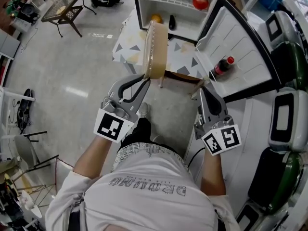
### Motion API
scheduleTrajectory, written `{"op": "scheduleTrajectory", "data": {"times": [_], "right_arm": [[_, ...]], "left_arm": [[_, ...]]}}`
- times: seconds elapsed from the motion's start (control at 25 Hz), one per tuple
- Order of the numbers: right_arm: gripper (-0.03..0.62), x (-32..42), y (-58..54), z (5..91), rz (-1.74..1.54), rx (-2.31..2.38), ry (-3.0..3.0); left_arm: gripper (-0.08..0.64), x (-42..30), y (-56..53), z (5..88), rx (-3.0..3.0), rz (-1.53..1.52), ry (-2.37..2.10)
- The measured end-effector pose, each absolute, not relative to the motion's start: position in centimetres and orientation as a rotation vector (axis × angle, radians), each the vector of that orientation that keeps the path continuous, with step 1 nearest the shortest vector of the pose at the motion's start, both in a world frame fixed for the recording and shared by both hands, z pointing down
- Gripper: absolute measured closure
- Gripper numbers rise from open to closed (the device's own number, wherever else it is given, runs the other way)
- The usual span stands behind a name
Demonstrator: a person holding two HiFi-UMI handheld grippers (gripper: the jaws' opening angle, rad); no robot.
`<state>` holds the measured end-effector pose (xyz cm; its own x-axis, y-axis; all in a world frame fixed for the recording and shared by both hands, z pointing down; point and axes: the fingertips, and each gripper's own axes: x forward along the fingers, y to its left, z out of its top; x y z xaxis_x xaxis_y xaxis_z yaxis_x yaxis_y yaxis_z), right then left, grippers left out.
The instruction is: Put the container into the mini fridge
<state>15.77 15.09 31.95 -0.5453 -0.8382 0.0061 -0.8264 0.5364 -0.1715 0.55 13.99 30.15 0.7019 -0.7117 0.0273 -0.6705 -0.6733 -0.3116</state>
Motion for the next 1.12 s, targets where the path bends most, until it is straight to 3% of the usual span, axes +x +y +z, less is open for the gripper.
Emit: {"op": "scheduleTrajectory", "data": {"times": [1.12], "right_arm": [[0.59,8.5,-6.2,33.6,-0.304,-1.576,2.665]], "left_arm": [[0.515,-5.7,-8.2,32.8,-2.713,-0.268,0.956]]}}
